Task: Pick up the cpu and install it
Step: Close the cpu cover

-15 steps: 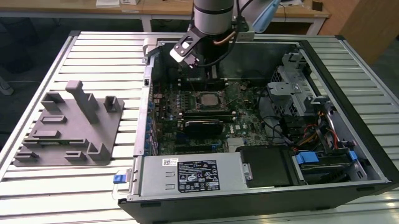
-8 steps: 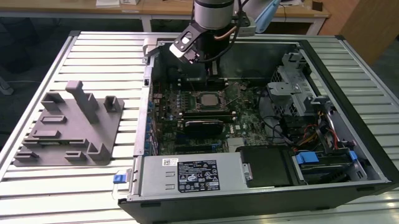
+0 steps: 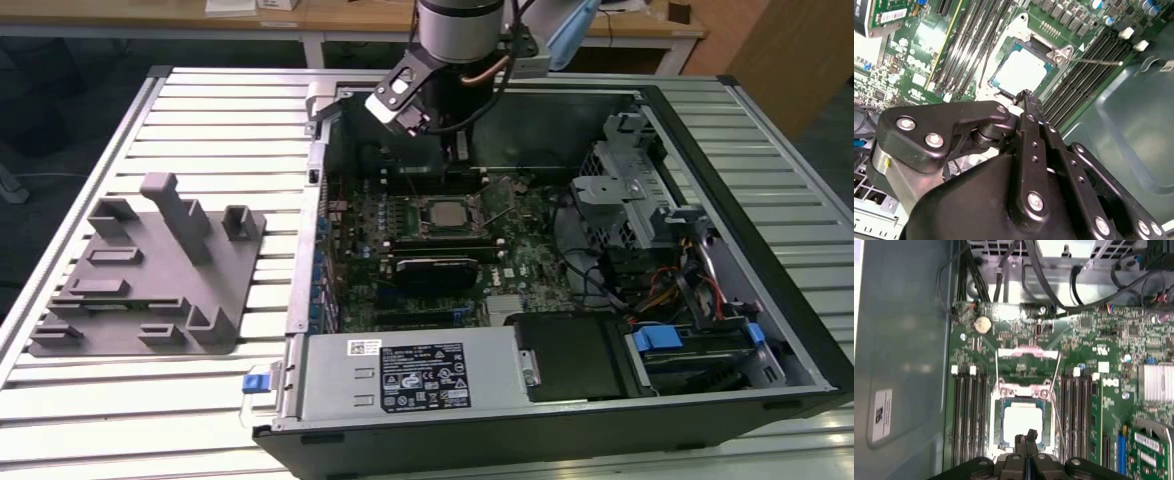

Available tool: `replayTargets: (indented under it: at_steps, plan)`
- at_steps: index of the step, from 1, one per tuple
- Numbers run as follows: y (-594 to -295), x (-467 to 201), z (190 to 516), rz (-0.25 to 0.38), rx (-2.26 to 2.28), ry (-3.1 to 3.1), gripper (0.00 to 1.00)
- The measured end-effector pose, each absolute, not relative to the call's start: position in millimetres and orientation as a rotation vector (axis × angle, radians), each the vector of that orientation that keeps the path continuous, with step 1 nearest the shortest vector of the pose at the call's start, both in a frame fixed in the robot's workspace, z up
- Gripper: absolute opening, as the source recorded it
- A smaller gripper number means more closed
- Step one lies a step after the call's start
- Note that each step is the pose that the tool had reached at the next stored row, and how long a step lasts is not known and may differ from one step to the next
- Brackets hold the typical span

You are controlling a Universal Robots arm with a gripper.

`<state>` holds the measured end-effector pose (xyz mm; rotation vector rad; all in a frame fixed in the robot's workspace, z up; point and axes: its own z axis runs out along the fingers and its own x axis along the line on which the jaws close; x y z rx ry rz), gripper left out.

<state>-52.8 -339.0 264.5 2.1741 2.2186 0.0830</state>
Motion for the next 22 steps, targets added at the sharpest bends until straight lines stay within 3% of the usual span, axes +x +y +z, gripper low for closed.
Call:
replayTargets:
  at_steps: [22]
  plan:
    - [-339, 36, 264, 0.077, 2.177, 2.222, 0.11]
